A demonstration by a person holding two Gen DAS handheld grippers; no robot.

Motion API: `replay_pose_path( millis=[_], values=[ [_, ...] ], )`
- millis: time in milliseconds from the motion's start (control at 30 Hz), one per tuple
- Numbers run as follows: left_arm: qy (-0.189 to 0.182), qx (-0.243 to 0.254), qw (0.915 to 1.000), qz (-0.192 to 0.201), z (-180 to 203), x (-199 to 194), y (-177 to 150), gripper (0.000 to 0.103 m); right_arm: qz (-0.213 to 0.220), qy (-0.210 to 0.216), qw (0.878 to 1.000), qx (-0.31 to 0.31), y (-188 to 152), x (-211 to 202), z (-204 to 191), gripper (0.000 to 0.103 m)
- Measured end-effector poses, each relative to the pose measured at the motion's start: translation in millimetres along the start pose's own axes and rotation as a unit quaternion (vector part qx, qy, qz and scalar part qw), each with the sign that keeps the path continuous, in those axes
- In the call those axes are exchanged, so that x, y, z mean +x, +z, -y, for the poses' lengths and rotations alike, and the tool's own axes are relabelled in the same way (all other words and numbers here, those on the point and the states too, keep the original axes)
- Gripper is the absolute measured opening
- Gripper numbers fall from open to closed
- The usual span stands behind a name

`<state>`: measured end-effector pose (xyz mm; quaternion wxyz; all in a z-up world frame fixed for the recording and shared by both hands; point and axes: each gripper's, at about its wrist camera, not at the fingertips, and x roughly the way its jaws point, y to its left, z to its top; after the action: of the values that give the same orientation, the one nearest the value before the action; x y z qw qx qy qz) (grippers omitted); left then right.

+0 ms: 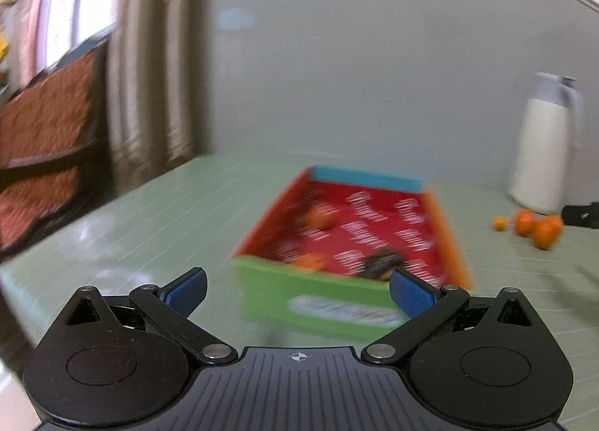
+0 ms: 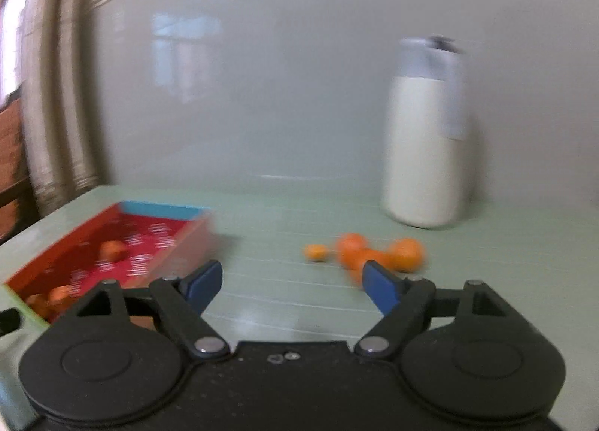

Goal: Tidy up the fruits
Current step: 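Withdraw the right tool while the left tool lowers onto a large mandarin and closes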

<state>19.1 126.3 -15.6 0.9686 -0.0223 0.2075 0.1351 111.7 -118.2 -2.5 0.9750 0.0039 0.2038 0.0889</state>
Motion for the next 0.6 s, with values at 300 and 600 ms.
replay_pose_path(
  millis=[300, 600],
  values=[
    [-0.105, 0.058, 0.9927, 0.004, 111, 6, 33, 0.103, 0.01, -0.12, 0.99, 0.08, -14, -16, 100, 0.083],
    [-0.146, 0.103, 0.9837, -0.022, 217, 51, 35, 0.103, 0.024, -0.205, 0.973, 0.103, -15, -21, 165, 0.083]
  ],
)
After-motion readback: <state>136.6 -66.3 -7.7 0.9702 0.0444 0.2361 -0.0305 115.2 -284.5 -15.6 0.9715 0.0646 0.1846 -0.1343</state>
